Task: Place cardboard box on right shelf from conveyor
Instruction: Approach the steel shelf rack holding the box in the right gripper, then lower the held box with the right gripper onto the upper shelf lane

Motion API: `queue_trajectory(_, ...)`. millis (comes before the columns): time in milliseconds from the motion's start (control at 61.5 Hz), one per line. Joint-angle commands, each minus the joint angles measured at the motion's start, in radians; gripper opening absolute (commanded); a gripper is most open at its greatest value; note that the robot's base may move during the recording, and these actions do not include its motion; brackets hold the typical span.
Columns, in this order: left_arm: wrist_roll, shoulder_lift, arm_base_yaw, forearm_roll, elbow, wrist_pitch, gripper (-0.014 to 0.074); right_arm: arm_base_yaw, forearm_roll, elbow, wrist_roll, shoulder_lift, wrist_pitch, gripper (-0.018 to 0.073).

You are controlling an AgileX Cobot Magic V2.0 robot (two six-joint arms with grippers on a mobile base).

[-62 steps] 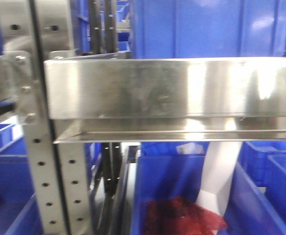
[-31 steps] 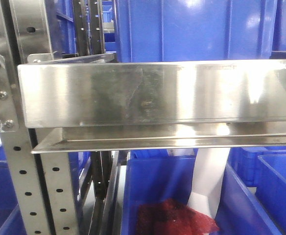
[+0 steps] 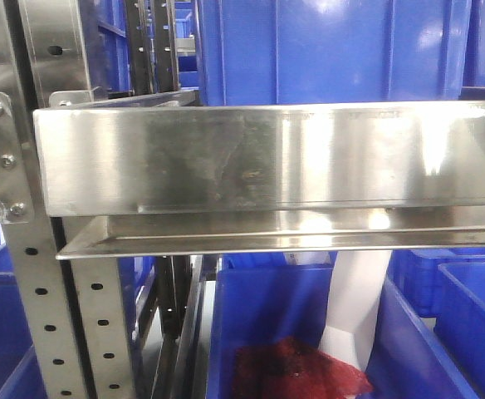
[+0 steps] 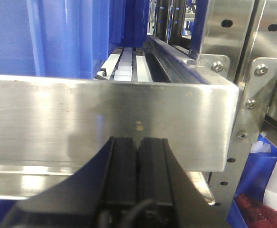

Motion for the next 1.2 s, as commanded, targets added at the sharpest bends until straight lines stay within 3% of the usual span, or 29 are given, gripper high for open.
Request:
queue_trajectory(0,0.000,-0.015,0.001,-0.006,0.010,-0.087,-0.0116,-0.003,-0.018,-0.026,-0.006,0.018,-0.100,0.0202)
queue_trajectory(439,0.000,-0.015,0.001,-0.006,0.010,-0.087,-0.0116,-0.003,0.015,-0.026,-0.006,0.025,-0.113,0.0202)
queue_trajectory(650,0.000,-0.015,0.001,-0.006,0.010,-0.087,-0.0116,-0.003,-0.008,-0.057,-0.082,0.199,-0.196,0.0202)
queue_trajectory(927,0.000,-0.015,0.001,-0.006,0.010,-0.087,-0.0116,-0.002,-0.008,-0.221,-0.407,0.567,-0.385,0.0202)
queue_trajectory(1187,0.000,-0.015,0.001,-0.006,0.010,-0.087,-0.0116,0.130,-0.044,-0.282,-0.838,0.850,-0.476,0.0202)
